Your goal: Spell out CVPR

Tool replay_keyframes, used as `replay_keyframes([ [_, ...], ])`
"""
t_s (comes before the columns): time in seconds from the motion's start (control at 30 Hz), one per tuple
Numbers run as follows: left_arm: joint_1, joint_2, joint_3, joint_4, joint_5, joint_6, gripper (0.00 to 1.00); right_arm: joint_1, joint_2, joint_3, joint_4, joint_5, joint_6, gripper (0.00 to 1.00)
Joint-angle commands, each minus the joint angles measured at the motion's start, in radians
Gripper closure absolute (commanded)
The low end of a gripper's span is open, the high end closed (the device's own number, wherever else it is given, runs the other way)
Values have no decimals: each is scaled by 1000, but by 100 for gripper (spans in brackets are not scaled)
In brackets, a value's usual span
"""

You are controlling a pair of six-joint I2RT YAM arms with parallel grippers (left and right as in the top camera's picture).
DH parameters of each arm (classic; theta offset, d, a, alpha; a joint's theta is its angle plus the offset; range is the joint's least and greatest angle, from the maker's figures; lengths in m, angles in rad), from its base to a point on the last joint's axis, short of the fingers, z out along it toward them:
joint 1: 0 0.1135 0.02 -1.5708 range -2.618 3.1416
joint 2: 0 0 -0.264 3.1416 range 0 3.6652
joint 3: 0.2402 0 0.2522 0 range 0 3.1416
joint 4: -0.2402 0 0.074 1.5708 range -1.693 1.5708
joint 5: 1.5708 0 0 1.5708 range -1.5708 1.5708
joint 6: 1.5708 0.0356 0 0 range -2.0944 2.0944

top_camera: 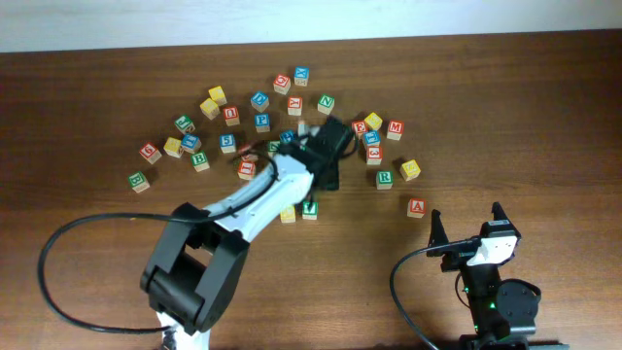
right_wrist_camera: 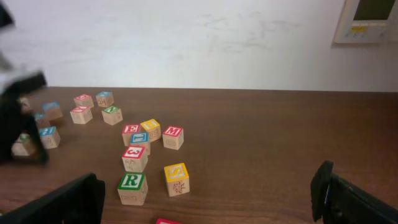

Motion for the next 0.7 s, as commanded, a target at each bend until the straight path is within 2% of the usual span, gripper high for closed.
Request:
replay_keyframes([
  [0.0, 79, -68, 168, -64, -25, 21, 50, -7, -6, -6, -4, 5, -4, 2],
  [0.07, 154, -103, 245, -115, -25, 21, 41, -7, -6, -6, -4, 5, -4, 2],
  [0.17, 317, -136, 271, -164, -23, 21, 2, -7, -6, -6, -4, 5, -4, 2],
  [0.27, 472, -125, 271, -311, -6, 21, 1, -7, -6, -6, -4, 5, -4, 2],
  [0.33, 521, -113, 267, -401, -7, 21, 1, -7, -6, -6, -4, 5, -4, 2],
  [0.47, 546, -110, 243, -423, 0, 21, 1, -7, -6, -6, -4, 5, -4, 2],
  [0.53, 543, -110, 243, -420, 64, 21, 0, -7, -6, -6, -4, 5, -4, 2],
  [0.63, 542, -110, 243, -395, 154, 20, 22, -7, -6, -6, -4, 5, -4, 2],
  [0.67, 542, -110, 243, -393, 191, 21, 21, -7, -6, -6, -4, 5, -4, 2],
])
